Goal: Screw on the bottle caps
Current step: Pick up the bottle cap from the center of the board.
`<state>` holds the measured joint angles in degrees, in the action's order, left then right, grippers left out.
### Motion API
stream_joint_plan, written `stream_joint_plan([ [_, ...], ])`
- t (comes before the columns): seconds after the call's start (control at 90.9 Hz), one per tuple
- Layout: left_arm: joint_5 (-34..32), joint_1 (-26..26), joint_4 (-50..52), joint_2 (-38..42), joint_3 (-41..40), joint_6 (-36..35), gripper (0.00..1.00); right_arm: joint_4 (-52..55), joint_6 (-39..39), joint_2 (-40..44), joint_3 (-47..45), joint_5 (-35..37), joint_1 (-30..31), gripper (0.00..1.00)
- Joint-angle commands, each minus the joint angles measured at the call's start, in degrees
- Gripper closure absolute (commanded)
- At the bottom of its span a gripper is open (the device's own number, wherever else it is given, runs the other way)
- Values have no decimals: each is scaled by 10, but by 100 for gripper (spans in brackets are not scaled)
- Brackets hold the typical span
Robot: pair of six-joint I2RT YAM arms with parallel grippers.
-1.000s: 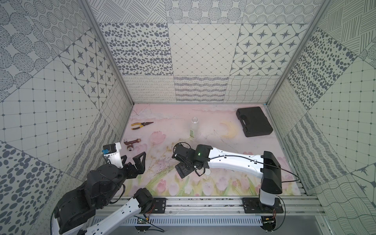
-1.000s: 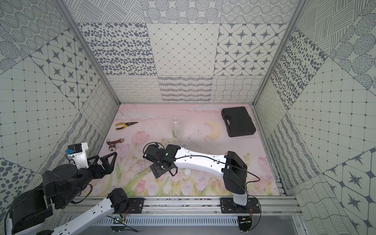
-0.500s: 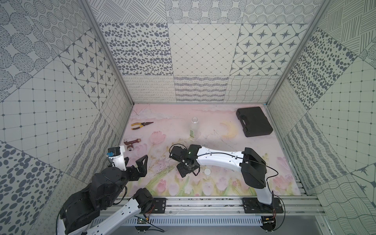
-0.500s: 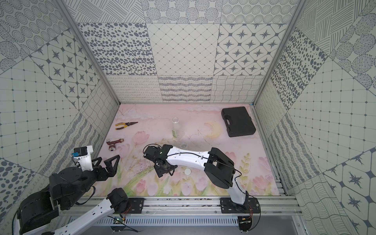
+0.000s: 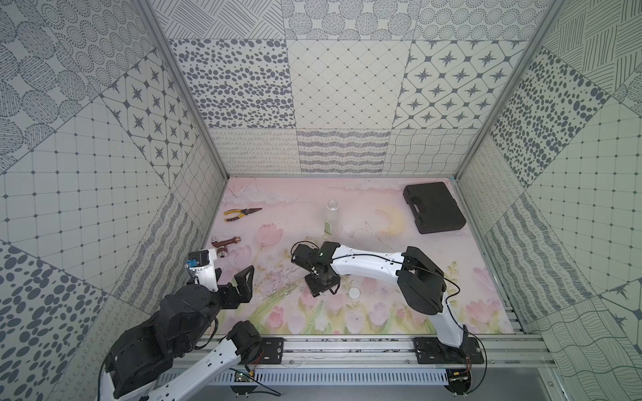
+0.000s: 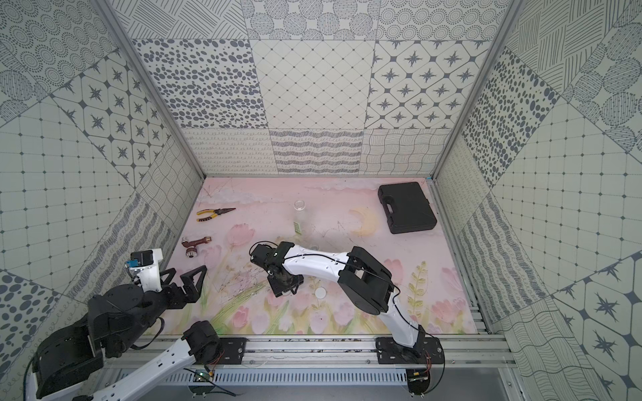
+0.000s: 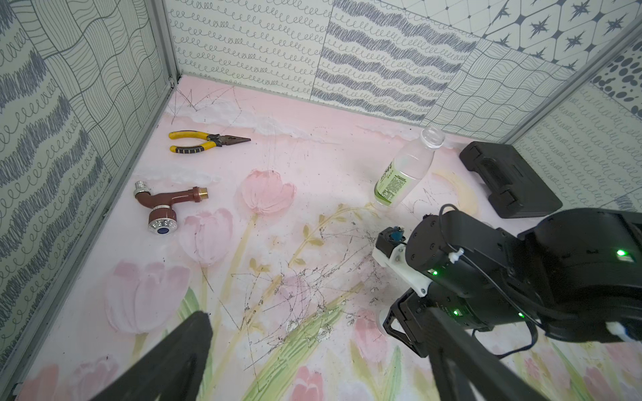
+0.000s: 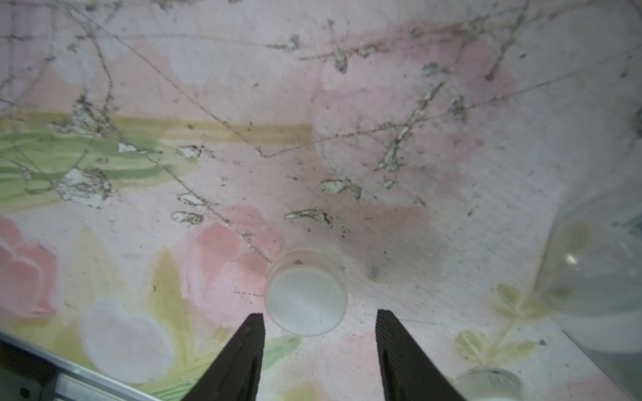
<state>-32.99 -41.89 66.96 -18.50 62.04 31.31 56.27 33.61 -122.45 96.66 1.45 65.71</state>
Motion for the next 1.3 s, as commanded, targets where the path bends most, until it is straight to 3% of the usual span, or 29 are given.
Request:
stream_joint_plan([
  [0.0,4,1,-32,0,-1,-12,0,-4,-7,-10,17,-9,2,44],
  [0.583,6,1,-32,-1,-3,-13,0,0,-14,-34,27,-28,3,48],
  [1.288,5,1,-32,4,-2,-13,0,28,-26,-59,50,12,15,50],
])
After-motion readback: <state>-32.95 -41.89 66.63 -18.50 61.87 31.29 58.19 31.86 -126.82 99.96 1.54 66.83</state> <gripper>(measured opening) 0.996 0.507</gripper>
